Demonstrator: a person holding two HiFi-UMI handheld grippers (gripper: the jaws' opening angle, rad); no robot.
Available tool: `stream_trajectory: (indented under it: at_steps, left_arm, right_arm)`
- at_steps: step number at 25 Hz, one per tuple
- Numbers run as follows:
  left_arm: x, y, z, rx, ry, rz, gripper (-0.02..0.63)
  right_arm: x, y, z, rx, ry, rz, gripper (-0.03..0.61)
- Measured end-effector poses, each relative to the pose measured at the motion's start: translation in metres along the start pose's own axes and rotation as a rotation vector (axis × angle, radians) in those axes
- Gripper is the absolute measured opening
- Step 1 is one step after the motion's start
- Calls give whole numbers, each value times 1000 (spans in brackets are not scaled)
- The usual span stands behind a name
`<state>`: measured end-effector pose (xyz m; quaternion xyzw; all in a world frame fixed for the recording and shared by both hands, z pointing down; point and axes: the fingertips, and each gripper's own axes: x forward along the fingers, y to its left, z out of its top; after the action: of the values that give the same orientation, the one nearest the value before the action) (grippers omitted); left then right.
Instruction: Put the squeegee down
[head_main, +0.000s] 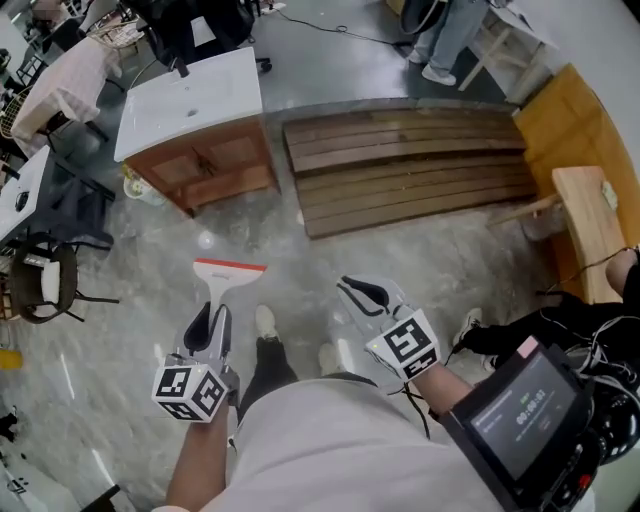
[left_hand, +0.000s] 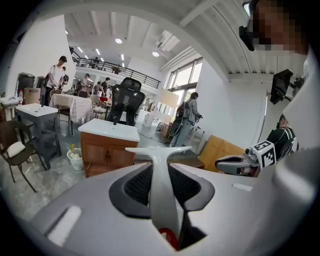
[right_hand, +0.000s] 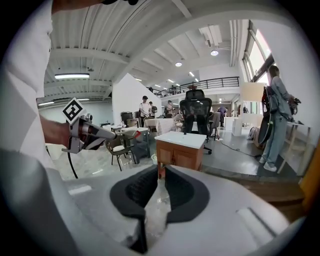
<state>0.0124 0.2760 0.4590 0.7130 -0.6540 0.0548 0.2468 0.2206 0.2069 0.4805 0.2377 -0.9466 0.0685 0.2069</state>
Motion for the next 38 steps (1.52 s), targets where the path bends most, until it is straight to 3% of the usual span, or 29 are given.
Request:
stream_trajectory:
  at_steps: [7, 12, 16, 19, 27, 38]
  left_arm:
    - [86, 92, 56, -4, -2, -41, 107]
    - [136, 143, 103, 16, 17, -113, 107]
    - [182, 178, 126, 61, 39, -178, 107]
    - [216, 199, 142, 45, 42, -184, 107]
    - [318, 223, 175, -18, 35, -98, 107]
    - [488, 225, 238, -108, 2, 116, 107]
  right_arm:
    - [104, -52, 67, -15, -11, -84, 32]
    - [170, -60, 119, 16, -15, -121, 32]
    - [217, -67, 139, 43, -16, -149, 32]
    - [241, -83, 153, 44, -9, -170, 32]
    - [278, -157, 164, 61, 5, -171, 32]
    - [310, -322, 173, 18, 1, -85, 32]
